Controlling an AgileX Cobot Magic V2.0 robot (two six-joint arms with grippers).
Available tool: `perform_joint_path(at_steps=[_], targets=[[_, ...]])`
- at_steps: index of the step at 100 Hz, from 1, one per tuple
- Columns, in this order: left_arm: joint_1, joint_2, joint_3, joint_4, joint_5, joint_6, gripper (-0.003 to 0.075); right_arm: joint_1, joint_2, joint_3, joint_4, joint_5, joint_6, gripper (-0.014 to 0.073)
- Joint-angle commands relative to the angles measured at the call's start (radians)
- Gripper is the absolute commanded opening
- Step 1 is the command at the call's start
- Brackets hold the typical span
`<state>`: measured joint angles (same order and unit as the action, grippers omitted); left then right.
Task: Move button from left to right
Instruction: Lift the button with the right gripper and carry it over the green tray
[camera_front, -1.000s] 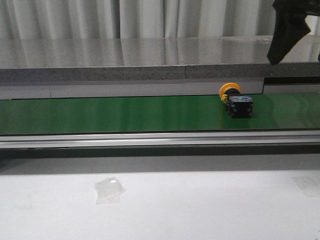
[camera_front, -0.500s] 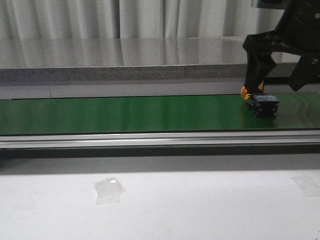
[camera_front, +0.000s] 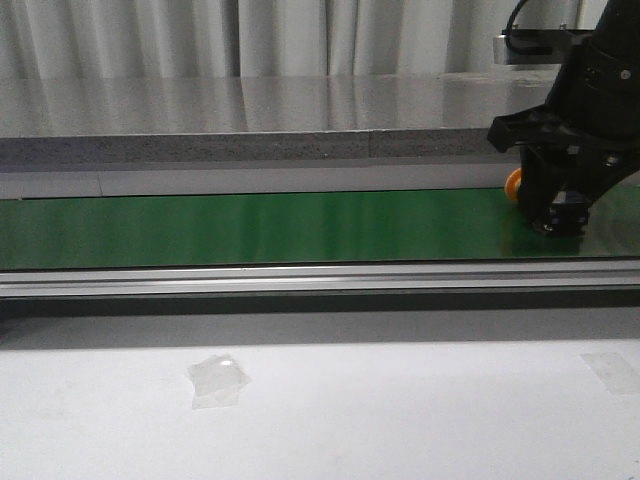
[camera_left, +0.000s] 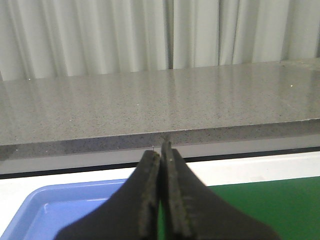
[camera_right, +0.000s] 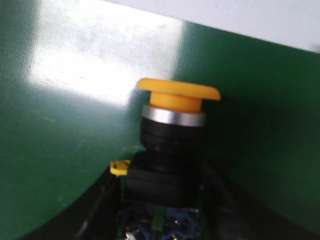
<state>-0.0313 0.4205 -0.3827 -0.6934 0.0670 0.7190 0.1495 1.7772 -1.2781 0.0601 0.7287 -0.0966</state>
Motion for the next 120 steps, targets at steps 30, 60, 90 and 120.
perform_joint_path(at_steps=[30, 60, 90, 120], targets=[[-0.002, 0.009, -0.027, -0.012, -0.059, -0.001, -0.0020, -0.013, -0.093, -0.195, -0.022, 0.113, -0.002, 0.0153], [-0.002, 0.009, -0.027, -0.012, -0.059, -0.001, -0.0020, -0.143, -0.141, -0.218, -0.060, 0.135, -0.051, 0.0153], [-0.002, 0.009, -0.027, -0.012, -0.059, -0.001, -0.0020, -0.364, -0.144, -0.217, -0.060, 0.091, -0.117, 0.0153], [-0.002, 0.009, -0.027, -0.012, -0.059, -0.001, -0.0020, -0.507, -0.125, -0.217, -0.060, -0.040, -0.210, 0.0153]])
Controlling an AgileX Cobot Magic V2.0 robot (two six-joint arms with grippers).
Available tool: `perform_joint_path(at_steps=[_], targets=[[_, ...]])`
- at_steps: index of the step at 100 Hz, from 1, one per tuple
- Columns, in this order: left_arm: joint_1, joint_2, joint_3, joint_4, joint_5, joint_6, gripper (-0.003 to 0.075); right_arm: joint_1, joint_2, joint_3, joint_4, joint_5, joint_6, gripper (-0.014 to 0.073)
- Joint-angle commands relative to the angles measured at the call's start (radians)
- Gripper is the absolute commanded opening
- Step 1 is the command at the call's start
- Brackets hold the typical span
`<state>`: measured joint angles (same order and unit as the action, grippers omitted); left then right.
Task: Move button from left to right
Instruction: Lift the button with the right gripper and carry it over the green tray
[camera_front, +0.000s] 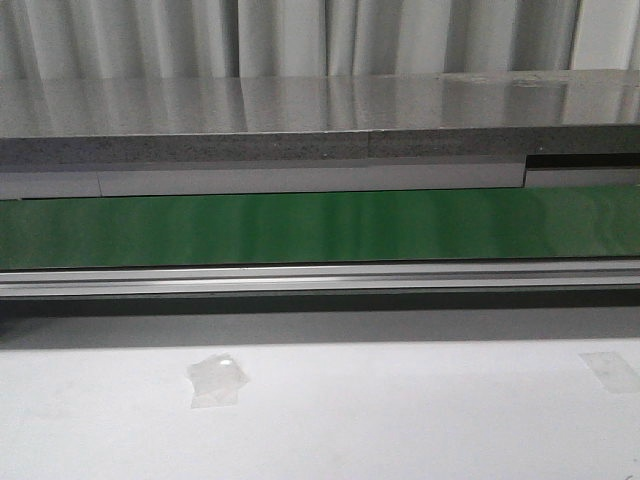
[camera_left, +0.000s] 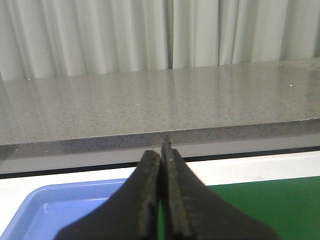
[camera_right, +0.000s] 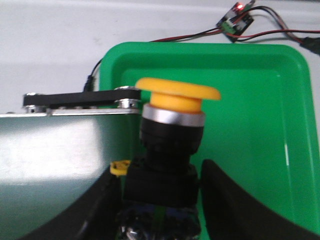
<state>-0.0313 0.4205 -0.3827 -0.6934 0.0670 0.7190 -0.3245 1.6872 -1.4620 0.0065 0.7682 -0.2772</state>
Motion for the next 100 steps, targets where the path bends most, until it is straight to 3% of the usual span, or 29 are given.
perform_joint_path(at_steps=[1, 63, 100], targets=[[-0.002, 0.009, -0.027, -0.012, -0.059, -0.001, -0.0020, -0.035, -0.033, -0.033, -0.007, -0.080, -0.030, 0.0153], [-0.002, 0.009, -0.027, -0.012, -0.059, -0.001, -0.0020, -0.072, 0.206, -0.033, -0.007, -0.071, -0.106, 0.0153], [-0.002, 0.009, -0.027, -0.012, -0.059, -0.001, -0.0020, -0.092, 0.247, -0.031, -0.007, -0.069, -0.106, 0.0153]])
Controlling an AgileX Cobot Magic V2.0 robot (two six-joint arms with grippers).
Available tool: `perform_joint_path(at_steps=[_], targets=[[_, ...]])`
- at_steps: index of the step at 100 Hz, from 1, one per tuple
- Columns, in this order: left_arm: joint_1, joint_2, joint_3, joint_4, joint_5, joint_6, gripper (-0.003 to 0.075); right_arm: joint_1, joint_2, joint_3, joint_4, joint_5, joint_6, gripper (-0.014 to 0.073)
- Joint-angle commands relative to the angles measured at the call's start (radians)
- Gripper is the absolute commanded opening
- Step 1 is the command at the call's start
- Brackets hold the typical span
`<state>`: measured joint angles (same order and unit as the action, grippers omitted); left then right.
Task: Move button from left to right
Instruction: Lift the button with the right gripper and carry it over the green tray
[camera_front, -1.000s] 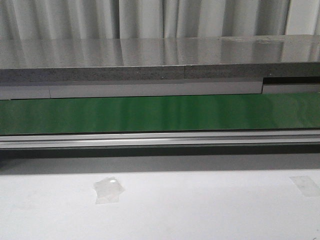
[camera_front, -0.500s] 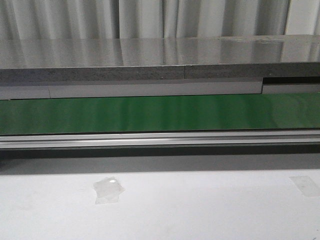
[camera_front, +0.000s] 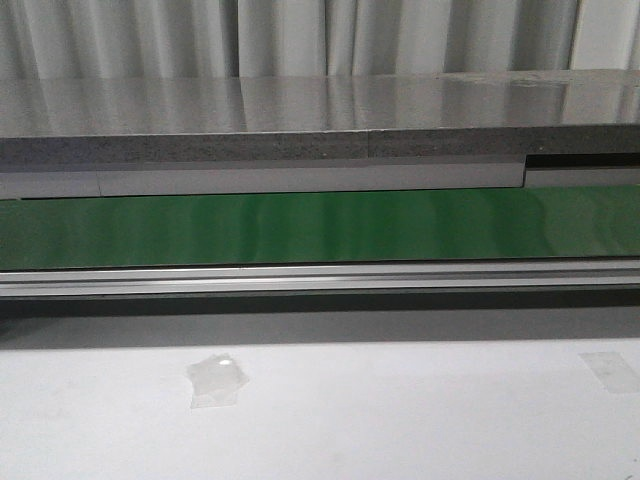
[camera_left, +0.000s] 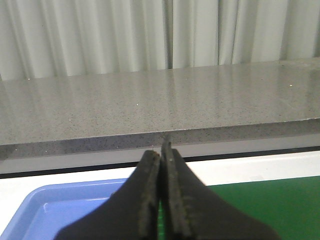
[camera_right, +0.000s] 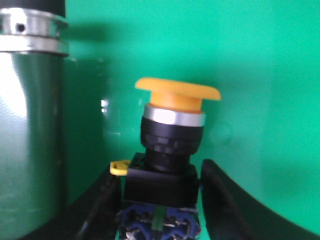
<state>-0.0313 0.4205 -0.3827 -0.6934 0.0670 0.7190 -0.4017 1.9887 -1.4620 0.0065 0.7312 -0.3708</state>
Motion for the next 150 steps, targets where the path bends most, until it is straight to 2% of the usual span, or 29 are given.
perform_joint_path(at_steps=[1, 19, 38, 48, 102, 126, 150], targets=[[-0.002, 0.009, -0.027, -0.012, -0.059, -0.001, -0.0020, -0.015, -0.055, -0.031, -0.007, -0.030, -0.013, 0.0153], [-0.002, 0.009, -0.027, -0.012, -0.059, -0.001, -0.0020, -0.025, -0.055, -0.031, -0.007, -0.015, -0.013, 0.0171], [-0.002, 0.009, -0.027, -0.012, -0.059, -0.001, -0.0020, -0.026, -0.055, -0.031, -0.007, -0.009, -0.013, 0.0354], [-0.002, 0.009, -0.027, -0.012, -0.059, -0.001, -0.0020, -0.026, -0.055, -0.031, -0.007, -0.002, -0.013, 0.0395], [-0.002, 0.009, -0.027, -0.012, -0.059, -0.001, -0.0020, -0.027, -0.105, -0.034, -0.007, 0.002, -0.013, 0.0426], [-0.002, 0.009, -0.027, -0.012, -0.059, -0.001, -0.0020, -0.010, -0.221, -0.034, 0.187, -0.063, -0.013, 0.0427], [-0.002, 0.009, -0.027, -0.012, -0.059, -0.001, -0.0020, 0.095, -0.371, -0.033, 0.257, -0.098, -0.013, 0.0427]])
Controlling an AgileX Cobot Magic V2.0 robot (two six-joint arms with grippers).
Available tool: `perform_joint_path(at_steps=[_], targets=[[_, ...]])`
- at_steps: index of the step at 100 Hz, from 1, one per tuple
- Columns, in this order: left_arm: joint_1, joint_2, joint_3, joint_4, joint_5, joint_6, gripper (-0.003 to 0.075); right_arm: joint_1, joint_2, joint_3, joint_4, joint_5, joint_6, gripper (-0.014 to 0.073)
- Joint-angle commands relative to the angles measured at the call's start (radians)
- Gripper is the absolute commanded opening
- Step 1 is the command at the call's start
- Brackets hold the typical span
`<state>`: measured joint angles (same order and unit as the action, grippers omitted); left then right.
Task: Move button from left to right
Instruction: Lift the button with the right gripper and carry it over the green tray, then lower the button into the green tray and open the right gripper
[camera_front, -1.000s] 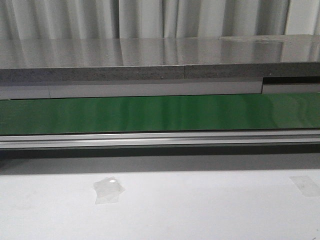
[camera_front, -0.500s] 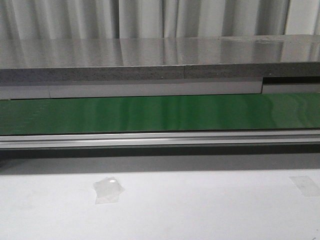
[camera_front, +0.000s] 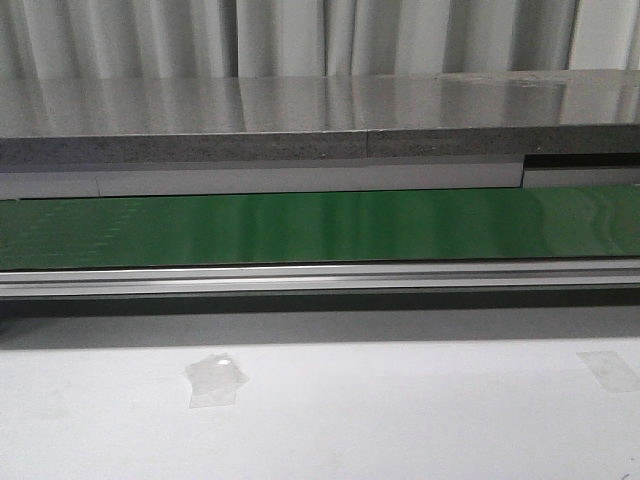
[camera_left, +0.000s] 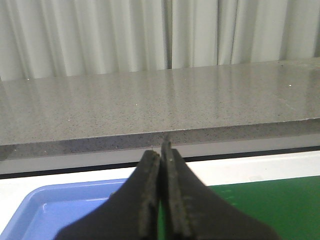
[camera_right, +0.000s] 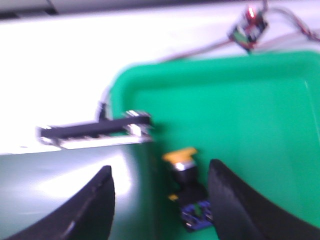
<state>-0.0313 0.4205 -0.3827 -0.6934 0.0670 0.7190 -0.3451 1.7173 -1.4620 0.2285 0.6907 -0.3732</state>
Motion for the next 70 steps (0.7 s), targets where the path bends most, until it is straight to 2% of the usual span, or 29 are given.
perform_joint_path(at_steps=[1, 35, 49, 70], targets=[[-0.002, 0.009, -0.027, -0.012, -0.059, -0.001, -0.0020, 0.048, -0.104, -0.033, 0.035, -0.059, -0.010, 0.0427], [-0.002, 0.009, -0.027, -0.012, -0.059, -0.001, -0.0020, 0.233, -0.312, 0.022, 0.081, -0.107, -0.010, 0.0427], [-0.002, 0.009, -0.027, -0.012, -0.059, -0.001, -0.0020, 0.268, -0.420, 0.141, 0.084, -0.177, -0.010, 0.0427], [-0.002, 0.009, -0.027, -0.012, -0.059, -0.001, -0.0020, 0.274, -0.637, 0.403, 0.084, -0.305, -0.010, 0.0427]])
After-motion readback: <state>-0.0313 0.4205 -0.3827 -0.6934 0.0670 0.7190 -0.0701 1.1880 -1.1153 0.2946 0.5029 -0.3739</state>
